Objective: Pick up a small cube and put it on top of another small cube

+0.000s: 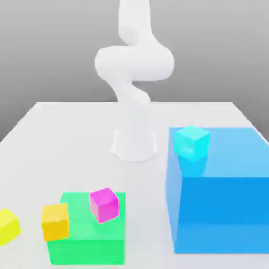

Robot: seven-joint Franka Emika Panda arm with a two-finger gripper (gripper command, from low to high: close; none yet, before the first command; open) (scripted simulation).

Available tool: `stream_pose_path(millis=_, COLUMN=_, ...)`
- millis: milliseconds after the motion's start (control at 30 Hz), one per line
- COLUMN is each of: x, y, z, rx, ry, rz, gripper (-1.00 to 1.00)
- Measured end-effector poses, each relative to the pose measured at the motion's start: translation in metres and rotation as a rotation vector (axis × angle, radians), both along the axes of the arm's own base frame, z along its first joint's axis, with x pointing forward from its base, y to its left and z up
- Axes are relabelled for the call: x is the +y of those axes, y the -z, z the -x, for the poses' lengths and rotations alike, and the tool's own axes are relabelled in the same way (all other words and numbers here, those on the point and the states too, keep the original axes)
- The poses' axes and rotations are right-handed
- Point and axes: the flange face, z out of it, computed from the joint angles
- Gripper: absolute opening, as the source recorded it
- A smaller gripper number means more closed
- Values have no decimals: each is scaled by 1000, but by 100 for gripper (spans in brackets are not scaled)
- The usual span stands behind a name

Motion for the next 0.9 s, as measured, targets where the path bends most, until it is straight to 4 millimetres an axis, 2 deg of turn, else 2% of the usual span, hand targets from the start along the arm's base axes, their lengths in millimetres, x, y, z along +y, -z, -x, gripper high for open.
stream_pose_path(millis=100, x=-32, y=44, z=-36, rx=82, ry=37, rz=-45, gripper=0)
stream_pose_path(millis=233, x=-74, y=107, z=-70, rx=185, ry=94, rz=-97, gripper=0)
stream_pose_path(millis=367, x=-117, y=175, z=-92, rx=283, ry=162, rz=-141, gripper=0)
stream_pose_path(millis=467, x=-150, y=228, z=-99, rx=356, ry=220, rz=-168, gripper=0)
stream_pose_path(millis=567, x=-184, y=281, z=-97, rx=427, ry=287, rz=-191, gripper=0)
stream_pose_path(millis=700, x=-230, y=351, z=-81, rx=520, ry=385, rz=-211, gripper=0)
stream_pose_path(millis=800, x=-254, y=401, z=-64, rx=592, ry=443, rz=-213, gripper=0)
stream_pose_path(millis=900, x=-281, y=448, z=-39, rx=663, ry=511, rz=-210, gripper=0)
